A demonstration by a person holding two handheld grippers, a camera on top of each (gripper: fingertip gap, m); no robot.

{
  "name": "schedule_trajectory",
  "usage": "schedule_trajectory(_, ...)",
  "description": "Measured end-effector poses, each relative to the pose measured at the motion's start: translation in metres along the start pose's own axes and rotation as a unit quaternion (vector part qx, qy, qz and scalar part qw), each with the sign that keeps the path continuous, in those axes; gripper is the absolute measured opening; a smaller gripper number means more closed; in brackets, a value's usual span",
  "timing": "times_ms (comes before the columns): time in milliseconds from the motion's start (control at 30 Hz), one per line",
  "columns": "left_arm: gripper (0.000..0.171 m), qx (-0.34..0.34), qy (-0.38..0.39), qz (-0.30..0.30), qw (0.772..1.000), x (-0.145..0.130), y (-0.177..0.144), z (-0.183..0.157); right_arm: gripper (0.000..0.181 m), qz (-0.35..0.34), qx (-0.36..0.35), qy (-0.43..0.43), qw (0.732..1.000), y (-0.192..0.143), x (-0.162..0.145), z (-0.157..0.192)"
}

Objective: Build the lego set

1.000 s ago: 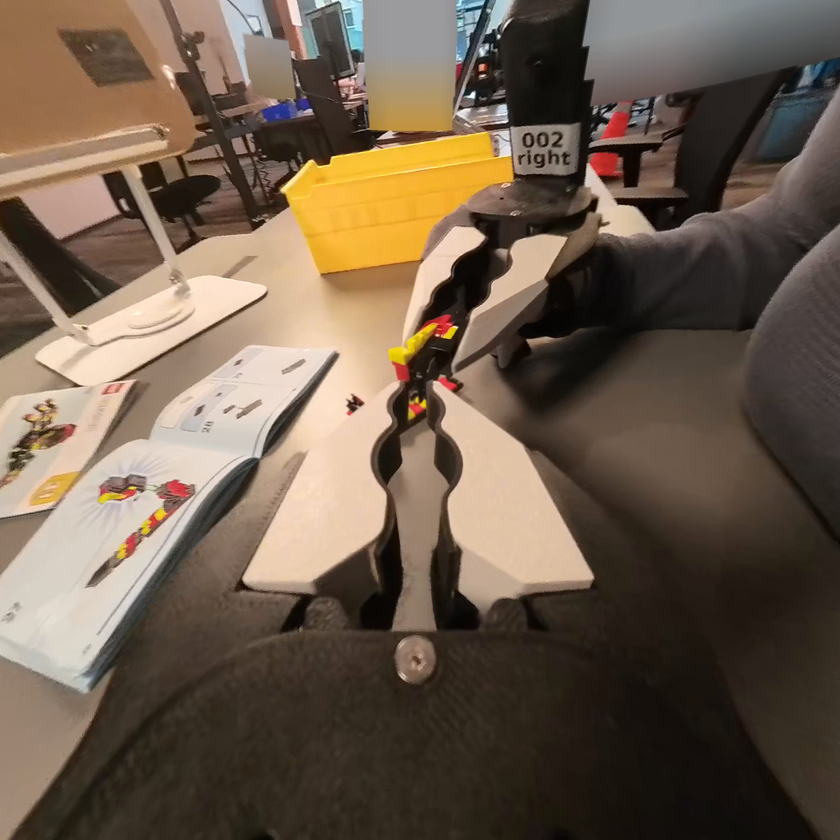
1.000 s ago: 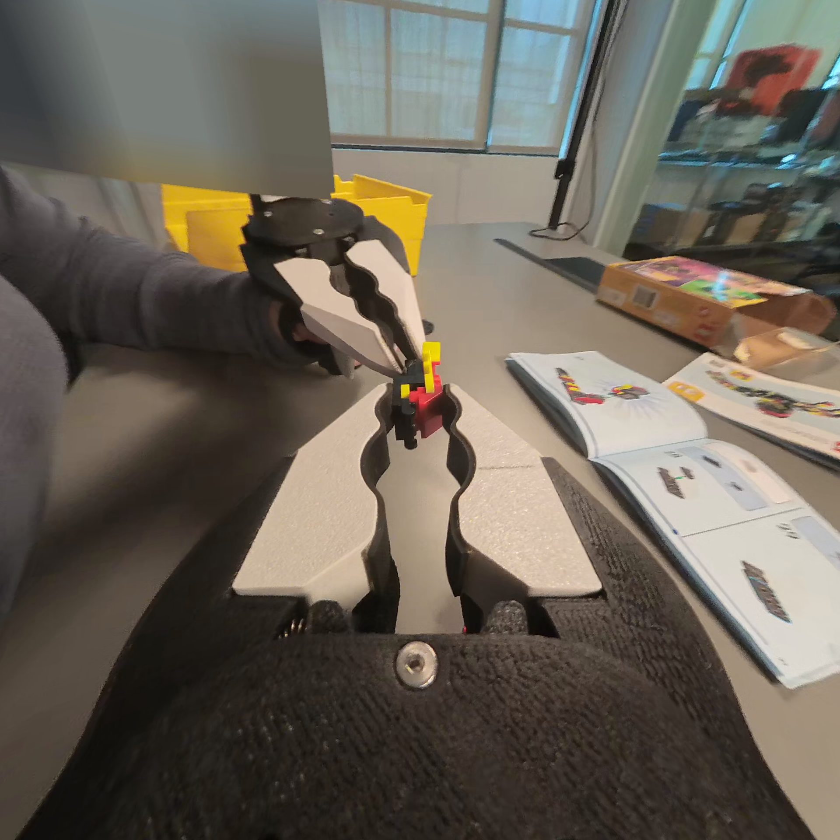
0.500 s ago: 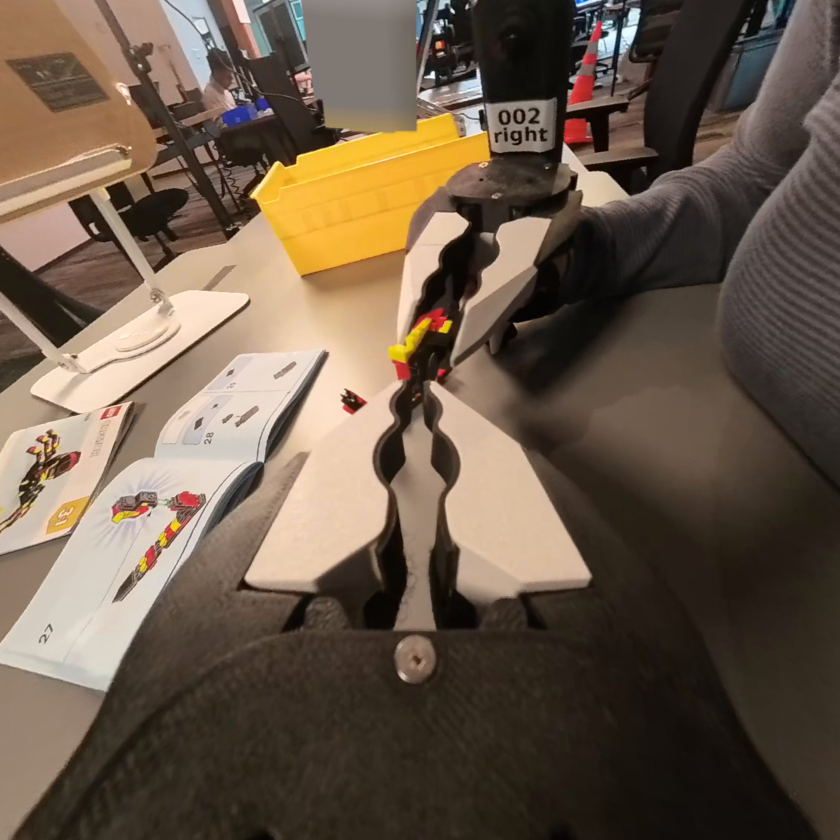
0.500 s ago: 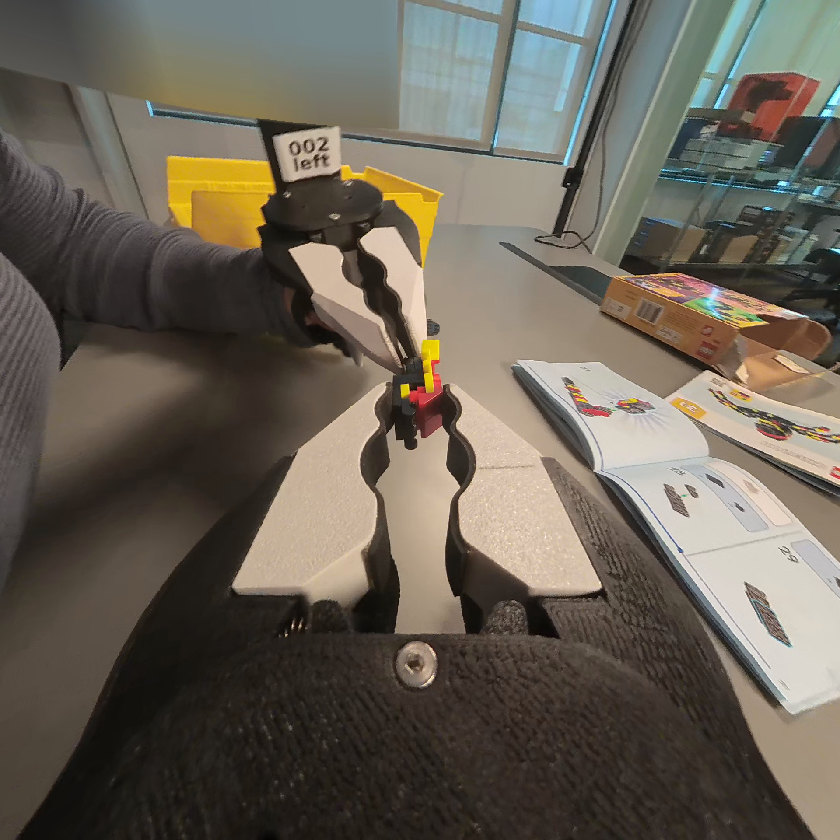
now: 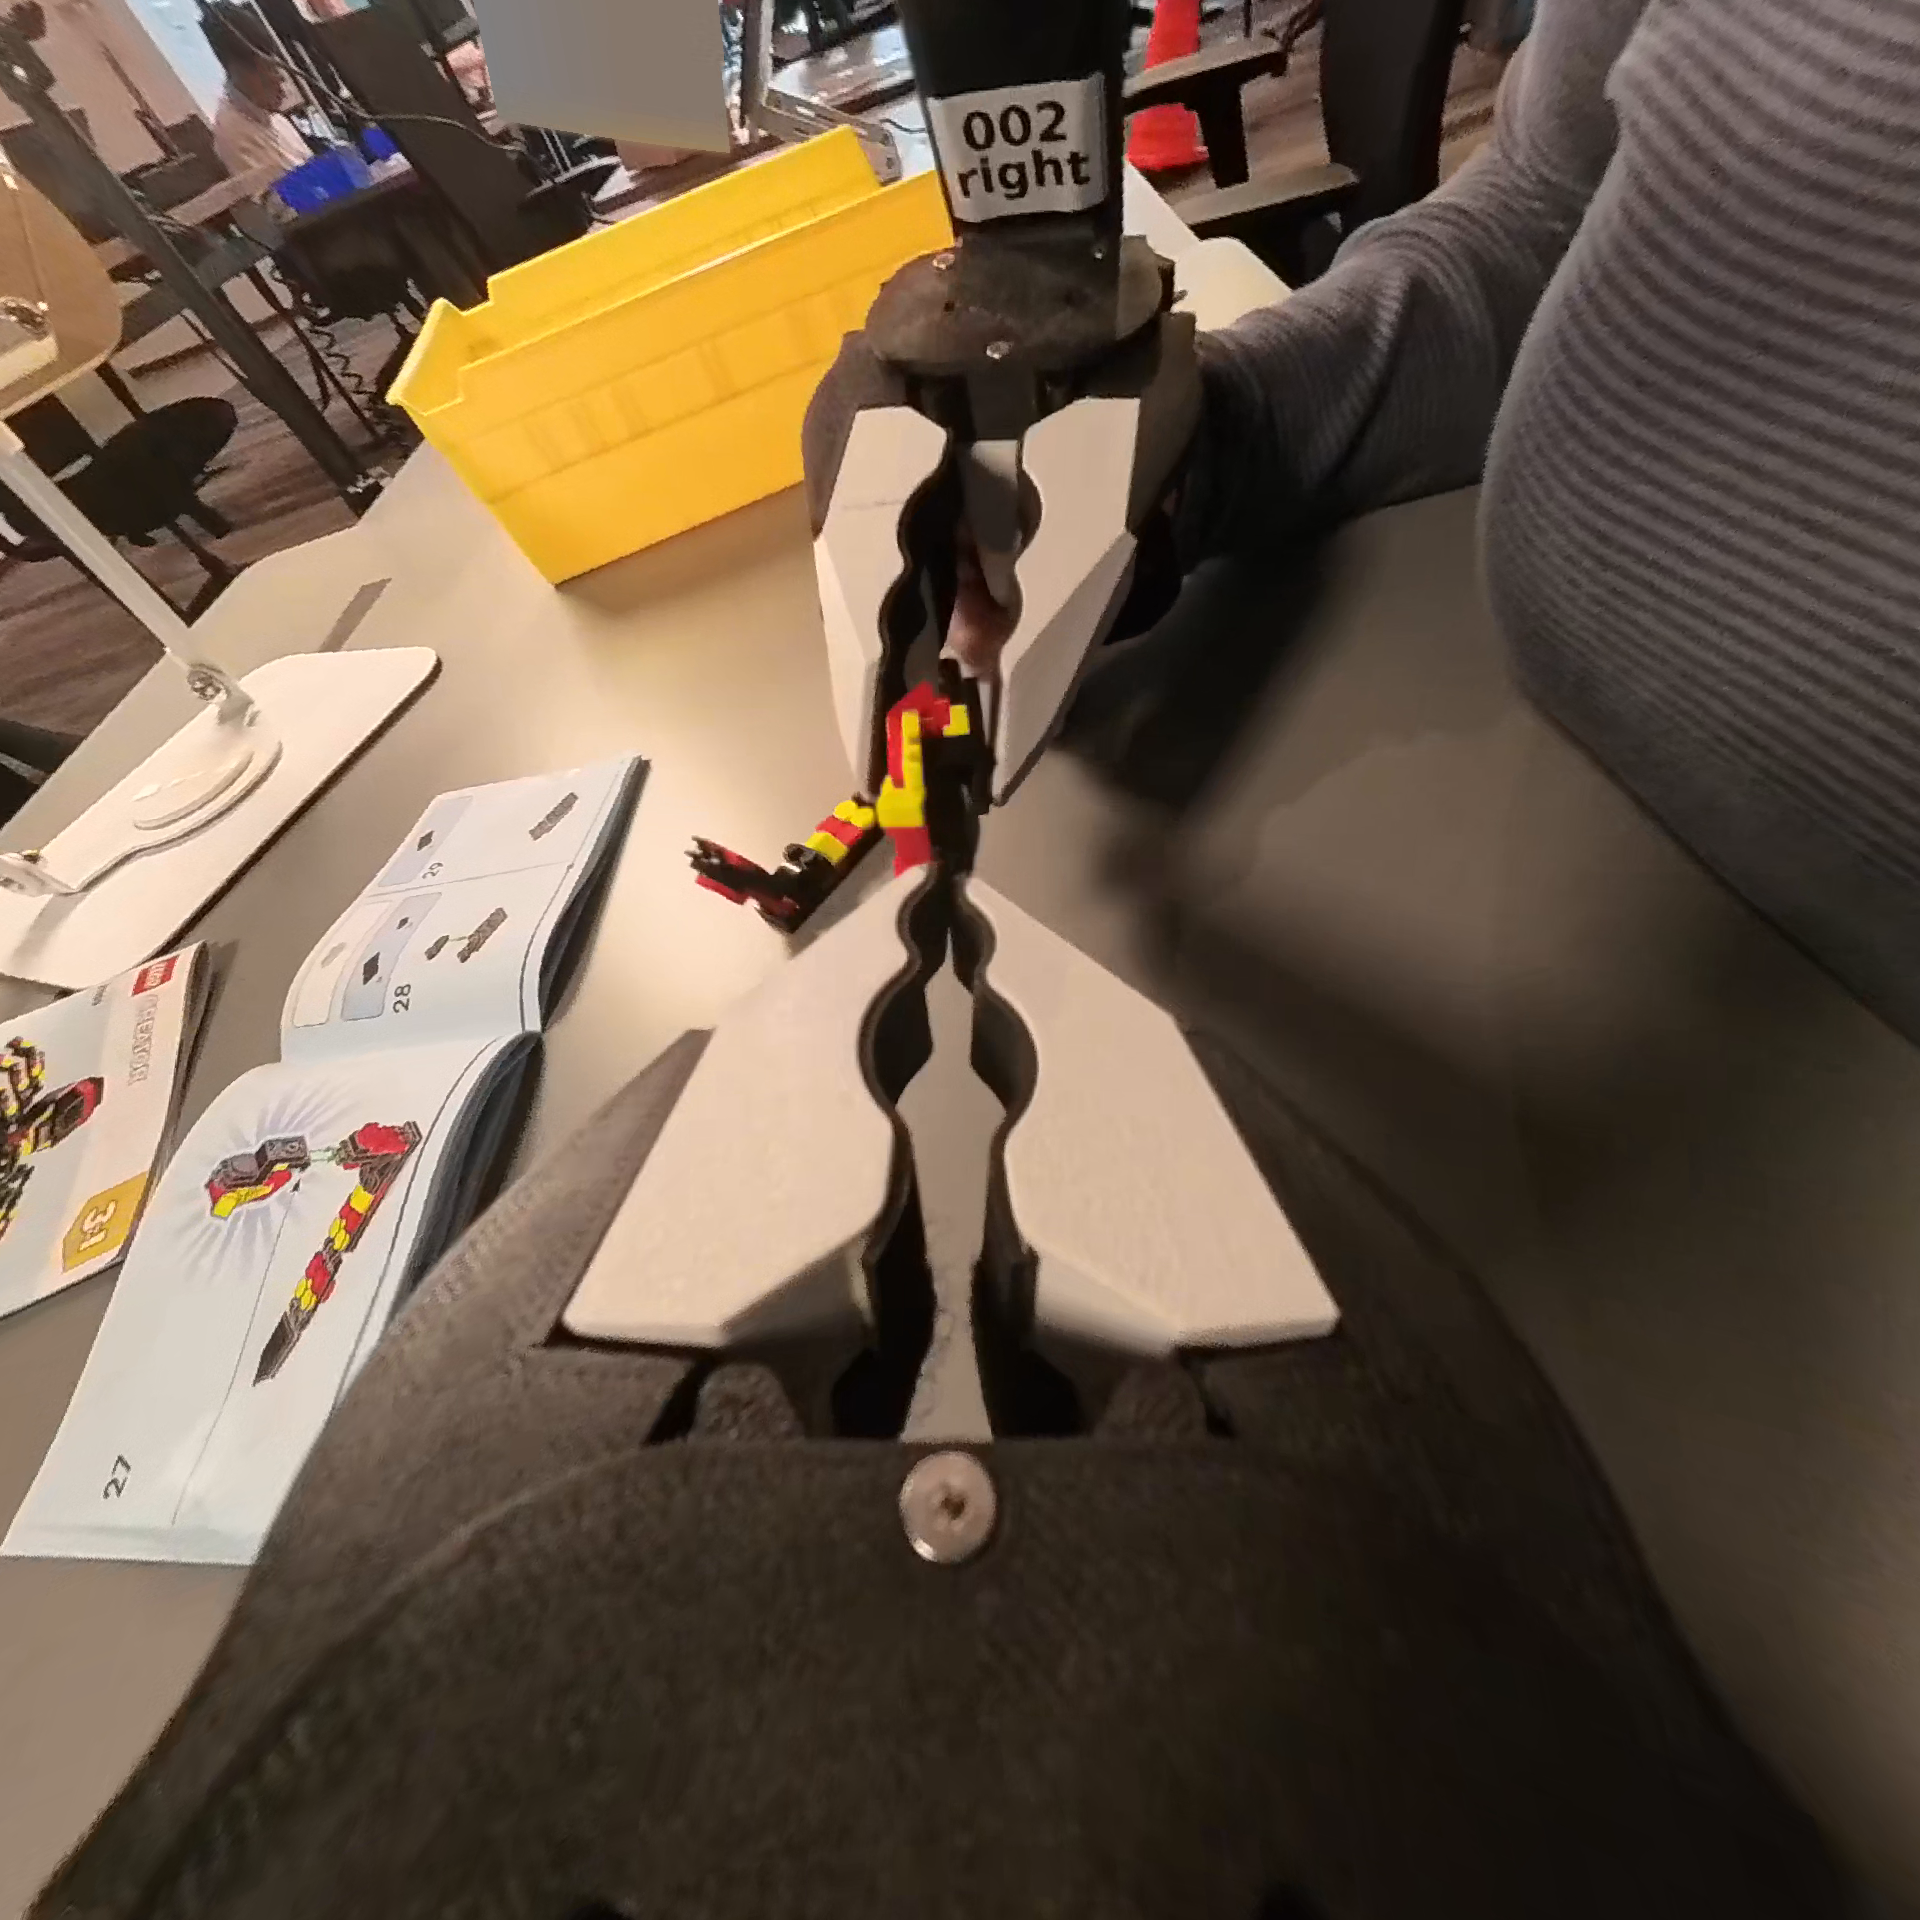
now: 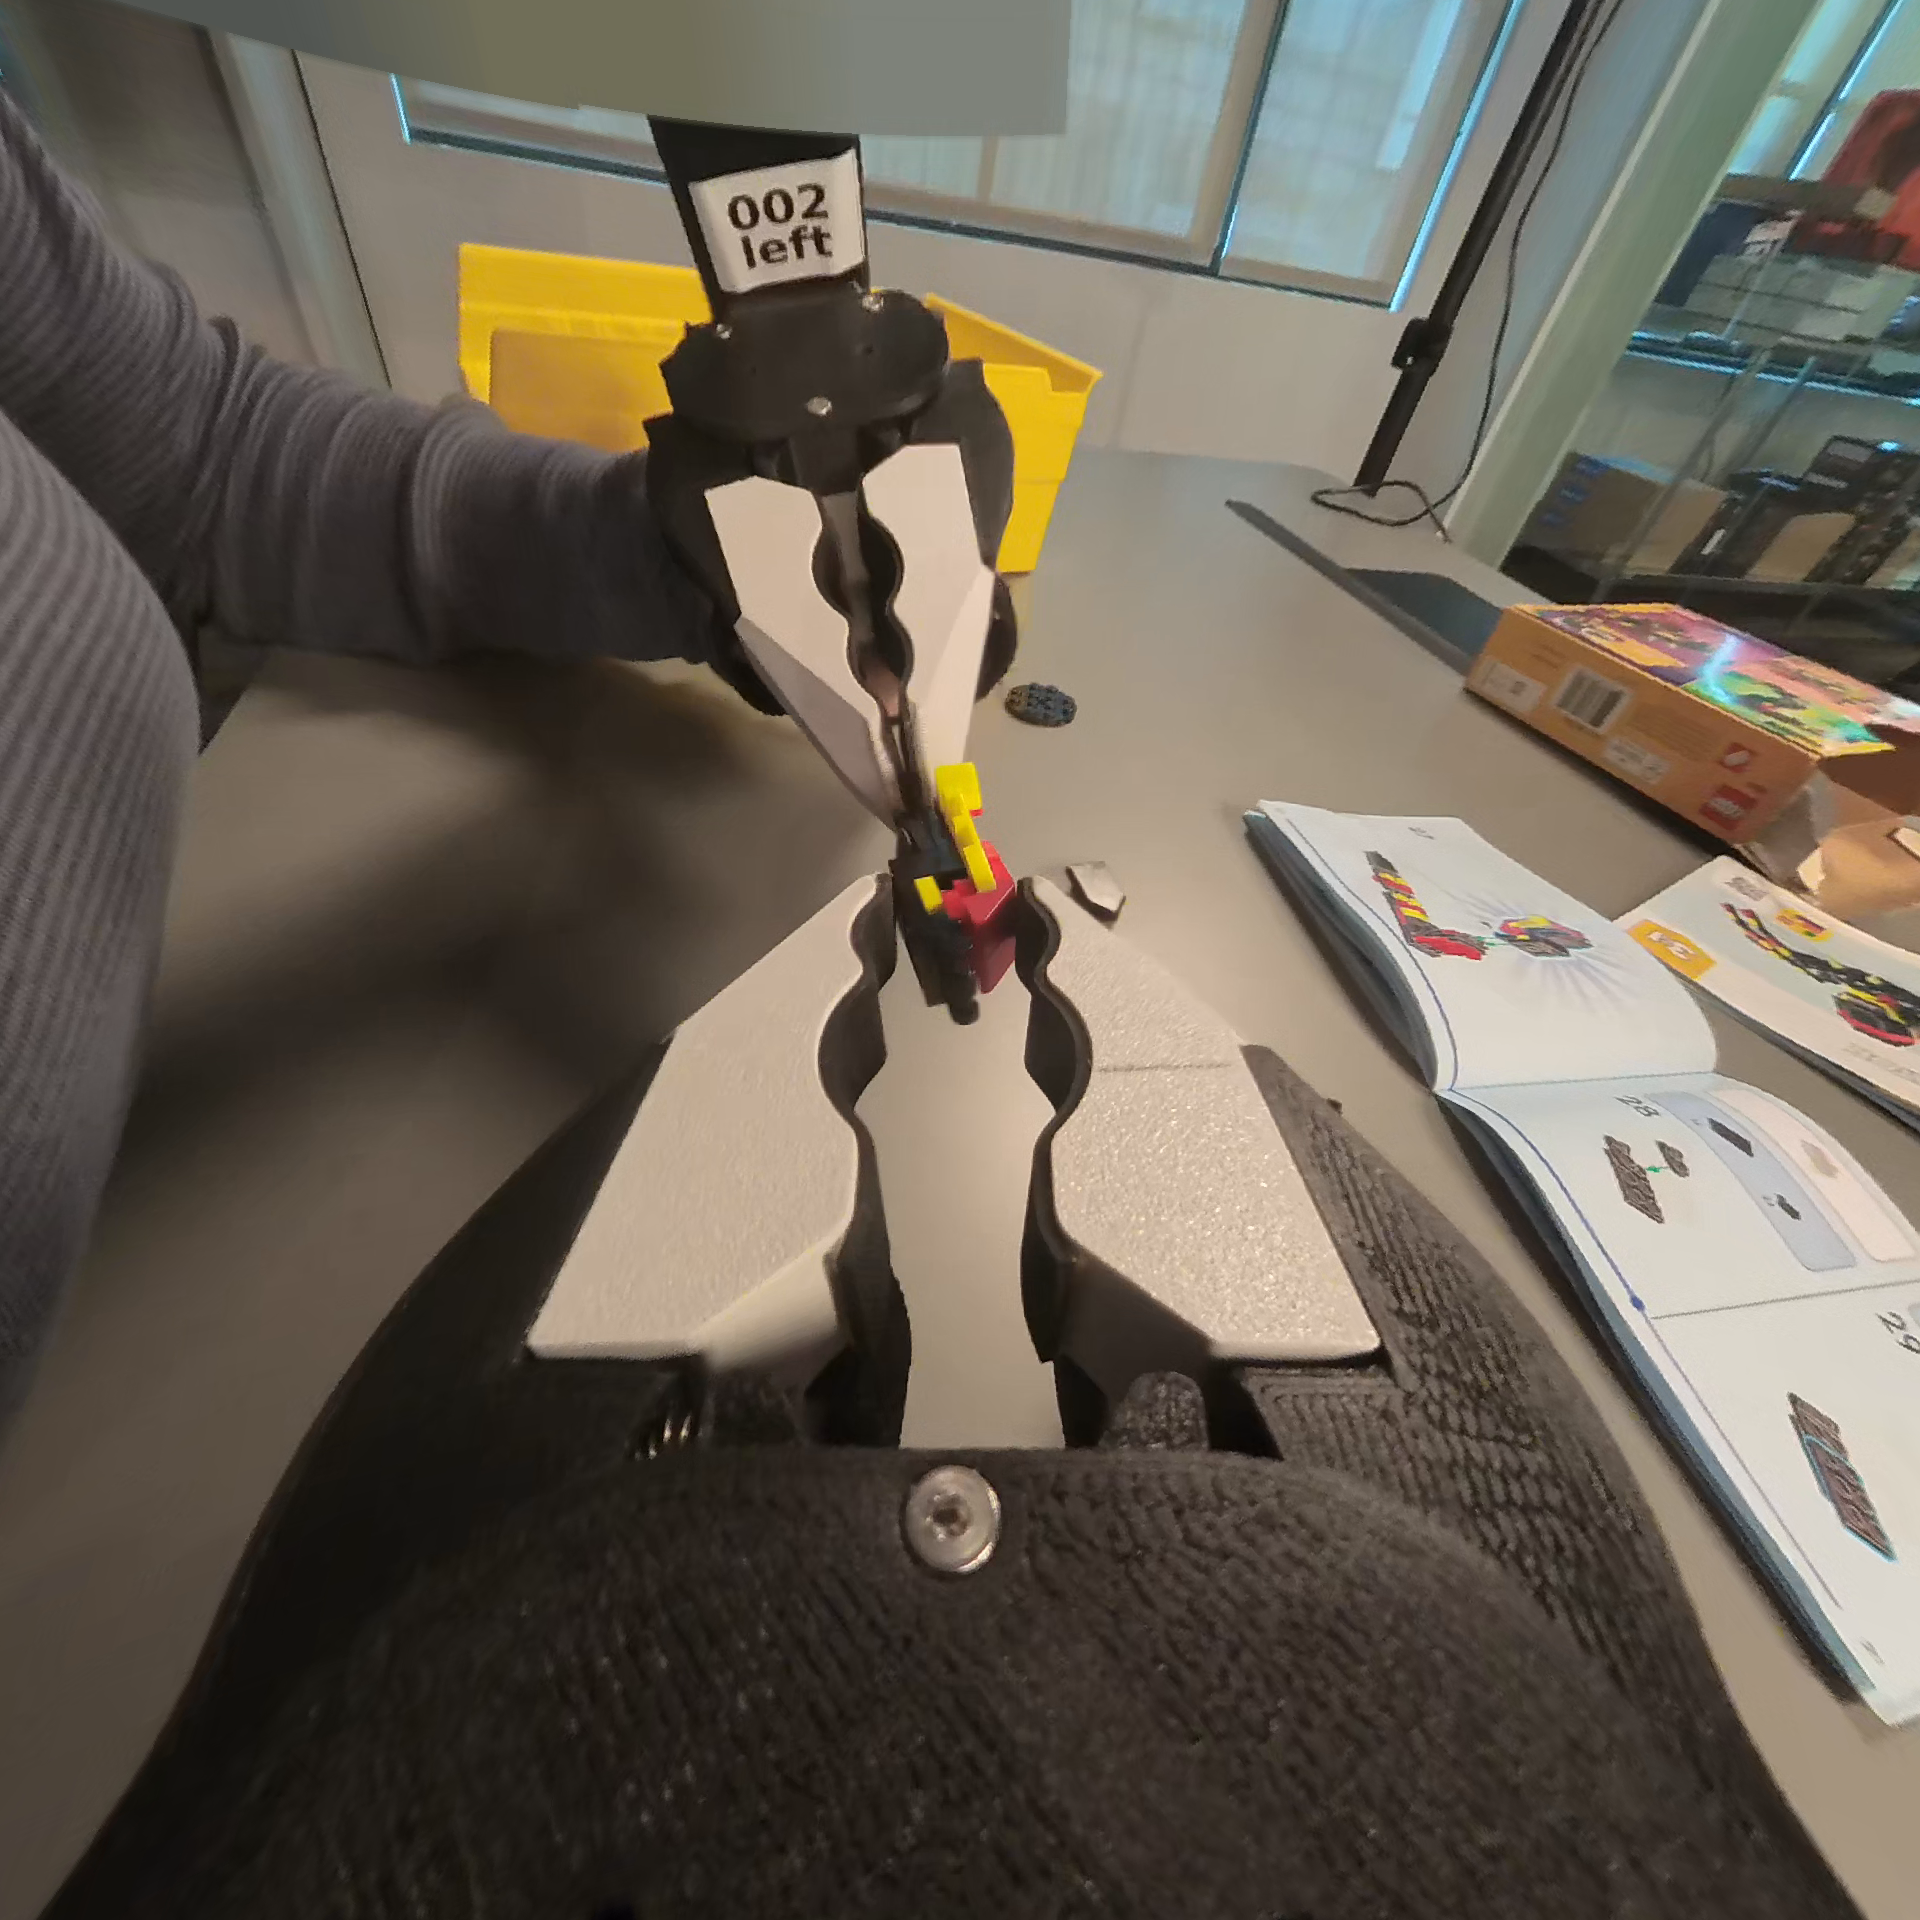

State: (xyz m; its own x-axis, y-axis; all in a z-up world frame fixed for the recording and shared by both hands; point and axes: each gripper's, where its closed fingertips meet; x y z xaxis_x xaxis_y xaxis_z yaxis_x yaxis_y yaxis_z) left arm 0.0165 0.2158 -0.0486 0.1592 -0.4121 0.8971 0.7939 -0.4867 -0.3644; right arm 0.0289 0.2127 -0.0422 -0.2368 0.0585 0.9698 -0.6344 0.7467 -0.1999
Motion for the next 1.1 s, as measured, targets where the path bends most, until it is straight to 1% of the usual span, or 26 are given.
schedule_trajectory(133, 0.000, 0.001, -0.013, 0.002, 1.000, -0.003, 0.001, 0.001, 0.021, 0.007, -0.005, -0.001, 1.000, 0.001, -0.002, -0.001)
schedule_trajectory(267, 0.000, -0.004, -0.086, -0.028, 0.996, -0.003, 0.006, 0.005, 0.020, 0.007, -0.004, 0.013, 1.000, -0.002, -0.003, -0.004)
schedule_trajectory(333, 0.003, 0.000, -0.105, -0.027, 0.994, -0.005, 0.008, 0.007, 0.020, 0.009, -0.006, 0.013, 1.000, -0.003, -0.004, -0.006)
schedule_trajectory(500, 0.004, 0.028, -0.098, -0.013, 0.995, -0.004, 0.010, 0.011, 0.020, 0.006, -0.011, 0.018, 1.000, -0.005, -0.004, -0.010)
schedule_trajectory(533, 0.008, 0.026, -0.097, -0.012, 0.995, -0.004, 0.011, 0.010, 0.020, 0.005, -0.012, 0.019, 1.000, -0.006, -0.004, -0.010)
schedule_trajectory(567, 0.024, 0.006, -0.099, -0.017, 0.995, -0.002, 0.011, 0.005, 0.020, 0.005, -0.013, 0.021, 1.000, -0.006, -0.004, -0.011)
schedule_trajectory(600, 0.032, -0.015, -0.108, -0.024, 0.994, 0.001, 0.011, -0.001, 0.020, 0.004, -0.012, 0.022, 1.000, -0.006, -0.004, -0.011)
schedule_trajectory(633, 0.032, -0.020, -0.119, -0.029, 0.992, 0.003, 0.012, -0.001, 0.020, 0.004, -0.011, 0.021, 1.000, -0.006, -0.003, -0.011)
schedule_trajectory(700, 0.029, -0.014, -0.126, -0.022, 0.992, 0.001, 0.013, 0.001, 0.020, 0.004, -0.010, 0.018, 1.000, -0.006, -0.003, -0.010)
schedule_trajectory(767, 0.019, 0.003, -0.125, -0.012, 0.992, -0.001, 0.015, 0.005, 0.020, 0.004, -0.009, 0.017, 1.000, -0.006, -0.003, -0.009)
schedule_trajectory(800, 0.010, 0.011, -0.123, -0.010, 0.992, -0.002, 0.016, 0.007, 0.020, 0.004, -0.010, 0.017, 1.000, -0.006, -0.003, -0.010)
schedule_trajectory(833, 0.005, 0.014, -0.121, -0.013, 0.992, -0.001, 0.015, 0.007, 0.020, 0.002, -0.011, 0.018, 1.000, -0.006, -0.003, -0.010)
schedule_trajectory(967, 0.005, 0.020, -0.117, -0.007, 0.993, 0.000, 0.015, 0.008, 0.020, 0.002, -0.010, 0.013, 1.000, -0.006, -0.003, -0.010)
schedule_trajectory(1033, 0.005, 0.027, -0.108, 0.016, 0.994, -0.004, 0.016, 0.008, 0.020, 0.012, -0.015, 0.005, 1.000, -0.006, -0.006, -0.010)
schedule_trajectory(1100, 0.004, 0.043, -0.081, 0.031, 0.995, -0.004, 0.016, 0.010, 0.020, 0.016, -0.021, 0.003, 1.000, -0.005, -0.007, -0.012)
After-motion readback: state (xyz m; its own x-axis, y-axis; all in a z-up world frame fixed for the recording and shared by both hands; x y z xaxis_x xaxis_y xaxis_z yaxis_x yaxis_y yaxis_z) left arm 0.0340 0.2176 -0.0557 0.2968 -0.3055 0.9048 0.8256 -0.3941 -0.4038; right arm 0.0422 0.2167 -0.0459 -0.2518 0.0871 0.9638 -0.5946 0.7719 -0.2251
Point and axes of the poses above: each gripper's, where its closed fingertips meet, y out along the fingers, x out of its top, z = x × y across the jaws, and after that the axes turned 1 degree about z, right-handed
